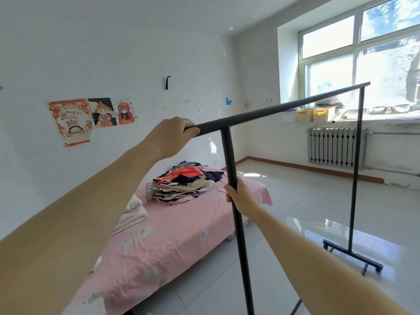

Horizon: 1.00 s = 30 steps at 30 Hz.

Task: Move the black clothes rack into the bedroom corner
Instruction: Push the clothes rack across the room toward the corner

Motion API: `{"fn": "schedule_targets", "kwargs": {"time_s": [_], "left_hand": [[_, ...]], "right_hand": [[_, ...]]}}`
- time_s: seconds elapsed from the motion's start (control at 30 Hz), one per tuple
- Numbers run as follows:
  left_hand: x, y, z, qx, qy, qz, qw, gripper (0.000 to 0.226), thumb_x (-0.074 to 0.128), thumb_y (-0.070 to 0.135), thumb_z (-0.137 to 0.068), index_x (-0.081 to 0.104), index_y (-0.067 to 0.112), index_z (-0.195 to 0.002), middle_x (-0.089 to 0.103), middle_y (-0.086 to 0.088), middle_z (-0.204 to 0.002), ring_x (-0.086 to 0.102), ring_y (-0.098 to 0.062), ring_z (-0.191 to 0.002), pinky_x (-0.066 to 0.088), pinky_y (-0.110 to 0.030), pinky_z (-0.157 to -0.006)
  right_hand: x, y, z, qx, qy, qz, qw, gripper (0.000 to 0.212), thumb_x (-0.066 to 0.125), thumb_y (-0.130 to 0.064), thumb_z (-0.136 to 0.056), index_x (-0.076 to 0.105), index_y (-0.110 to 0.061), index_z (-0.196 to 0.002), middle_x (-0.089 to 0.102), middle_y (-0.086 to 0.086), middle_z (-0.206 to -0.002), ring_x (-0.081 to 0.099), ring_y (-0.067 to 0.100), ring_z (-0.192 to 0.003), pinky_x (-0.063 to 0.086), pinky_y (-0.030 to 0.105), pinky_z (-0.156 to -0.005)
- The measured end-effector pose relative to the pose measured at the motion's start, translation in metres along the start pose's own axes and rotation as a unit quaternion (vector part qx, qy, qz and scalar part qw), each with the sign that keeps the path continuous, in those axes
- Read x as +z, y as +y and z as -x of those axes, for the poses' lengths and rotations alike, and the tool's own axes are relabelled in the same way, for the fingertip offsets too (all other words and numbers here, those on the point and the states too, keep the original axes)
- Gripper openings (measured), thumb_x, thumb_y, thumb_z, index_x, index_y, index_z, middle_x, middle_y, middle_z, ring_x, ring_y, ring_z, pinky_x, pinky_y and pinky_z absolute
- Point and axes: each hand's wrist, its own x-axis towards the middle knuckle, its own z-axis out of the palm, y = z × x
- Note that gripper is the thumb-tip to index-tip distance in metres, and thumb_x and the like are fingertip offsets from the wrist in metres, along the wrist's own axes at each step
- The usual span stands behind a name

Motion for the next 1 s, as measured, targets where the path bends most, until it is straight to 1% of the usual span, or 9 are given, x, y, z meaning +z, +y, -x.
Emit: {"fn": "schedule_targets", "kwargs": {"time_s": [0.13, 0.23, 0.37, 0.5, 0.6, 0.73, 0.8, 0.87, 1.0], "left_hand": [[0.021, -0.003, -0.029, 0.011, 0.016, 0.007, 1.000, 0.029, 0.041, 0.029, -0.095, 0.064, 0.012, -0.099, 0.052, -0.003, -0.060, 0.044, -0.018, -0.051, 0.034, -0.031, -0.053], [0.036, -0.002, -0.053, 0.014, 0.024, 0.002, 1.000, 0.029, 0.040, 0.029, -0.095, 0.063, 0.011, -0.099, 0.054, -0.007, -0.063, 0.044, -0.018, -0.052, 0.033, -0.030, -0.051], [0.059, 0.003, -0.086, 0.009, 0.034, -0.007, 0.999, 0.029, 0.040, 0.029, -0.095, 0.063, 0.012, -0.099, 0.054, -0.005, -0.064, 0.045, -0.017, -0.052, 0.033, -0.028, -0.050], [0.088, 0.016, -0.126, 0.001, 0.039, -0.016, 0.999, 0.029, 0.041, 0.031, -0.095, 0.064, 0.014, -0.100, 0.057, -0.007, -0.066, 0.046, -0.017, -0.052, 0.033, -0.028, -0.050], [0.106, 0.023, -0.153, -0.016, 0.037, -0.012, 0.999, 0.028, 0.042, 0.031, -0.095, 0.064, 0.015, -0.099, 0.055, -0.006, -0.064, 0.046, -0.019, -0.053, 0.034, -0.030, -0.052], [0.131, 0.035, -0.194, -0.037, 0.032, -0.002, 0.999, 0.027, 0.043, 0.030, -0.095, 0.064, 0.014, -0.098, 0.052, -0.005, -0.060, 0.044, -0.020, -0.052, 0.034, -0.031, -0.053], [0.143, 0.040, -0.213, -0.045, 0.033, -0.002, 0.998, 0.027, 0.043, 0.029, -0.095, 0.065, 0.014, -0.098, 0.051, -0.005, -0.060, 0.044, -0.020, -0.052, 0.033, -0.031, -0.053], [0.155, 0.045, -0.232, -0.049, 0.031, 0.000, 0.998, 0.027, 0.043, 0.030, -0.095, 0.064, 0.014, -0.096, 0.049, -0.004, -0.058, 0.042, -0.020, -0.051, 0.032, -0.031, -0.053], [0.182, 0.051, -0.275, -0.047, 0.031, 0.002, 0.998, 0.028, 0.043, 0.031, -0.095, 0.065, 0.013, -0.095, 0.048, -0.005, -0.057, 0.040, -0.020, -0.050, 0.031, -0.032, -0.054]], "right_hand": [[-0.012, 0.017, -0.015, 0.001, 0.023, 0.005, 1.000, 0.013, 0.047, -0.011, -0.096, 0.048, -0.019, -0.086, 0.051, -0.002, -0.069, 0.050, 0.019, -0.071, 0.047, 0.037, -0.077], [-0.026, 0.026, -0.034, 0.002, 0.036, 0.016, 0.999, 0.002, 0.050, -0.012, -0.096, 0.052, -0.013, -0.096, 0.055, -0.001, -0.072, 0.053, 0.017, -0.071, 0.050, 0.035, -0.077], [-0.051, 0.040, -0.065, 0.008, 0.055, 0.052, 0.997, 0.013, 0.053, -0.020, -0.095, 0.058, -0.012, -0.103, 0.064, 0.002, -0.080, 0.060, 0.017, -0.076, 0.049, 0.020, -0.068], [-0.082, 0.063, -0.102, 0.008, 0.030, 0.047, 0.998, 0.016, 0.053, -0.018, -0.095, 0.057, -0.010, -0.107, 0.065, 0.007, -0.087, 0.062, 0.021, -0.081, 0.051, 0.026, -0.072], [-0.102, 0.079, -0.131, 0.001, 0.011, 0.036, 0.999, 0.006, 0.053, -0.014, -0.094, 0.054, -0.013, -0.100, 0.062, 0.006, -0.084, 0.059, 0.022, -0.078, 0.053, 0.034, -0.077], [-0.129, 0.098, -0.171, -0.004, -0.002, 0.063, 0.998, 0.006, 0.054, -0.015, -0.094, 0.054, -0.014, -0.100, 0.063, 0.007, -0.090, 0.061, 0.024, -0.083, 0.052, 0.028, -0.072], [-0.142, 0.106, -0.191, -0.003, -0.003, 0.079, 0.997, 0.012, 0.053, -0.015, -0.094, 0.055, -0.011, -0.105, 0.065, 0.010, -0.096, 0.063, 0.025, -0.086, 0.054, 0.033, -0.077], [-0.153, 0.115, -0.209, -0.004, -0.001, 0.089, 0.996, 0.010, 0.051, -0.015, -0.095, 0.054, -0.012, -0.104, 0.063, 0.009, -0.093, 0.061, 0.024, -0.082, 0.053, 0.036, -0.076], [-0.178, 0.137, -0.246, -0.006, 0.011, 0.093, 0.996, 0.013, 0.051, -0.018, -0.095, 0.053, -0.014, -0.107, 0.063, 0.004, -0.088, 0.061, 0.022, -0.079, 0.049, 0.029, -0.068]]}}
